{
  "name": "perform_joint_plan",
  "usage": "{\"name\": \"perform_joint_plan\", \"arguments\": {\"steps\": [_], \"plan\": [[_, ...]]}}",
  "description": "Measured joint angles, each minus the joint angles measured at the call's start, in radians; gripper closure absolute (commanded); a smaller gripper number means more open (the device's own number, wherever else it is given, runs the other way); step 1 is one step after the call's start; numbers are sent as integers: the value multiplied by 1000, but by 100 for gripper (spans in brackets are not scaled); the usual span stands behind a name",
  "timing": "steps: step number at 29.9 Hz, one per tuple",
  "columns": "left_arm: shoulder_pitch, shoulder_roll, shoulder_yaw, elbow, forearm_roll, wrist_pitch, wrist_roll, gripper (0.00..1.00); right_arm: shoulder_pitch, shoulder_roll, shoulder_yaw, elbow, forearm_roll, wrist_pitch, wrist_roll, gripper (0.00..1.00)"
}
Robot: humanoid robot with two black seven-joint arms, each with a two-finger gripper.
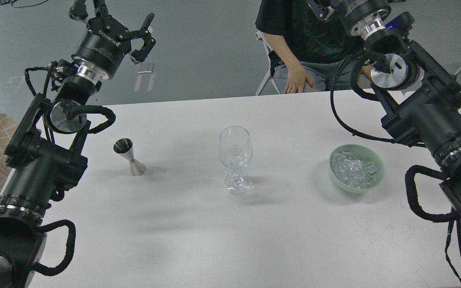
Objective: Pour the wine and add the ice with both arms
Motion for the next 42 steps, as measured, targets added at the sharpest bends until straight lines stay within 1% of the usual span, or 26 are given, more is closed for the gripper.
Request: {"name": "perform_joint_plan", "arguments": {"steps": [8, 14, 24, 35, 42], "plan": [[15, 2, 1, 2, 0, 0, -2, 2, -5, 1, 0, -1, -1, -7, -1, 0], [36, 9, -7, 10, -1, 0, 1, 2, -14, -2, 0, -2, -1, -35, -3, 0], [27, 85, 6, 41, -8, -2, 1, 2, -23, -25, -17, -2, 3, -31, -3, 0], [22, 105, 6, 91, -9, 62, 6, 2, -33, -78, -35, -5, 3, -43, -2, 0], [20, 95, 3, 108, -9, 72, -4, 2, -48, -89, -34, -13, 3, -40, 3, 0]]}}
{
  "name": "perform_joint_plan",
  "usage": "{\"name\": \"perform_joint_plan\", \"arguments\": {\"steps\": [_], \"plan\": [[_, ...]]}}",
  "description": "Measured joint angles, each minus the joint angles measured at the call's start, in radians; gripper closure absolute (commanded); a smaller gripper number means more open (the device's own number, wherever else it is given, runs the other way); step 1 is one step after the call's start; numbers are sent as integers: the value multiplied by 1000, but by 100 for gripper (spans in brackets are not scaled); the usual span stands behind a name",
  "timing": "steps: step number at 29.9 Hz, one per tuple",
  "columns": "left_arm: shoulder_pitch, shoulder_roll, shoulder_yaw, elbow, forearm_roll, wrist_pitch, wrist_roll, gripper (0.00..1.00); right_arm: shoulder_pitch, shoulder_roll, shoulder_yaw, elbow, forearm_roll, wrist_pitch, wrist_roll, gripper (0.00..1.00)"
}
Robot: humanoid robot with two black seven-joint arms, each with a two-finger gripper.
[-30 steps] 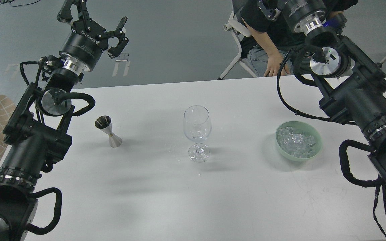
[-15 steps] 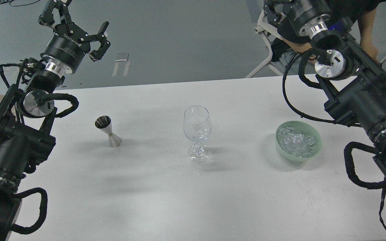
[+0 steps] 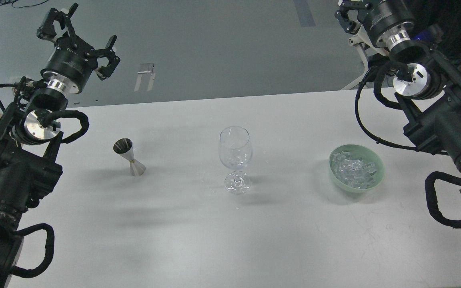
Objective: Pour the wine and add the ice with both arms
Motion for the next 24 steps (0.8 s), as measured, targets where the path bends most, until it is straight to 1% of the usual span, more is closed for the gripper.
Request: {"name": "perform_joint_plan", "arguments": {"steps": [7, 13, 19, 24], "plan": [[2, -16, 4, -9, 0, -7, 0, 2, -1, 8, -1, 3, 0, 5, 4, 0], [0, -8, 34, -9, 2, -4, -2, 2, 1, 10, -2, 3, -2, 5, 4, 0], [-4, -2, 37, -9, -1, 0, -5, 2, 1, 18, -4, 3, -3, 1, 4, 0], [-5, 23, 31, -23, -8, -5, 14, 2, 1, 19, -4, 3, -3, 0, 4, 0]]}}
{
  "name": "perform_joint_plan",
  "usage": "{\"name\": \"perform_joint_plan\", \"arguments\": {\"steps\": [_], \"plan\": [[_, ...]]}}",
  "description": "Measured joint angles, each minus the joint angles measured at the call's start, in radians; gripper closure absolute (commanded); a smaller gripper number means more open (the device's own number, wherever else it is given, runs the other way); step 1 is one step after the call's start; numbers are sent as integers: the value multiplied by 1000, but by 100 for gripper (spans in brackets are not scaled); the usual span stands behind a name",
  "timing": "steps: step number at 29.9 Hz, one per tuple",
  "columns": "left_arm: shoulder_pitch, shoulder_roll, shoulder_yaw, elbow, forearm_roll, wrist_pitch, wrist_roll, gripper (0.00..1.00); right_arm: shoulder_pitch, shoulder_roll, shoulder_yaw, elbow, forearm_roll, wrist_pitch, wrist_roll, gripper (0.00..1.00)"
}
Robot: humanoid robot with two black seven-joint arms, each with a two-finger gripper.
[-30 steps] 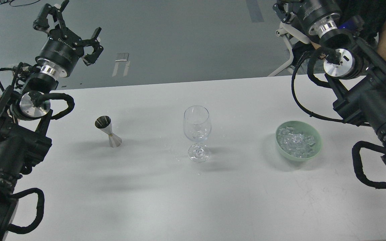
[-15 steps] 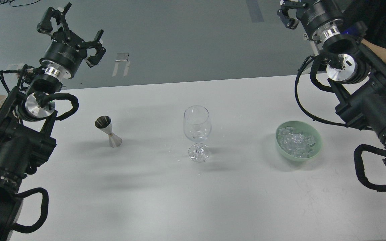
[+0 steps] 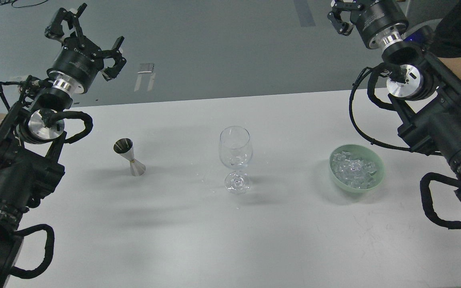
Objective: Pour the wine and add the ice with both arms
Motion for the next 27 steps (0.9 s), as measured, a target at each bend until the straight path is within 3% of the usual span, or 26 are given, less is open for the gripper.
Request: {"name": "perform_joint_plan", "arguments": {"steps": [3, 6, 9, 19, 27], "plan": [[11, 33, -7, -46, -34, -2, 39, 3, 0, 1, 0, 0, 0, 0, 0, 0], [39, 61, -9, -107, -124, 6, 121, 4, 0, 2, 0, 0, 0, 0, 0, 0], [70, 87, -9, -151, -196, 23, 156, 5, 0, 2, 0, 0, 0, 0, 0, 0], [213, 158, -61, -337, -263, 126, 174, 5, 0, 1, 0, 0, 0, 0, 0, 0], [236, 150, -82, -350, -268, 142, 210, 4, 0, 0, 0, 3, 0, 0, 0, 0]]}}
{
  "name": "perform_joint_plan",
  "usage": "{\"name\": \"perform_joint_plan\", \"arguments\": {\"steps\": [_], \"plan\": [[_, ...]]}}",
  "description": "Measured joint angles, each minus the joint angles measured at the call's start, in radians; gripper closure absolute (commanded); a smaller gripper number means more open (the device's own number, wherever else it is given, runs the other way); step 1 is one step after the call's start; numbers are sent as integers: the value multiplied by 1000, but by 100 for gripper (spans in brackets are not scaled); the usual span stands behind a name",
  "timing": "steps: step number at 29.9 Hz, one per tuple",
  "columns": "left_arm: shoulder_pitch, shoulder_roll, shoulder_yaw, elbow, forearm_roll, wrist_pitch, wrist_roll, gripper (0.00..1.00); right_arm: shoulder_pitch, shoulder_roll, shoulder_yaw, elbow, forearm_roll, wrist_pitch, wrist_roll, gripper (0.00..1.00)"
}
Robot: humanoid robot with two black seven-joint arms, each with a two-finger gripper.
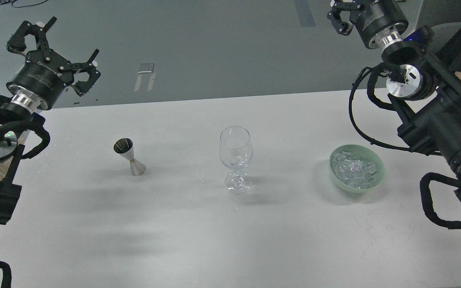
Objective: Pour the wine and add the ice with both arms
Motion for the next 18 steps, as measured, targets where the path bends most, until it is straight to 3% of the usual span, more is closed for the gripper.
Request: {"name": "perform_joint_plan", "arguments": {"steps": [6, 12, 18], "plan": [[-9, -5, 0, 8, 0, -10, 4, 4, 0, -2, 0, 3, 0, 1, 0, 0], [12, 3, -30, -40, -36, -6, 47, 5, 0, -5, 0, 4, 0, 3, -1, 0], [188, 45, -139, -192, -97, 4, 63, 5, 0, -5, 0, 5, 0, 2, -1, 0]]}}
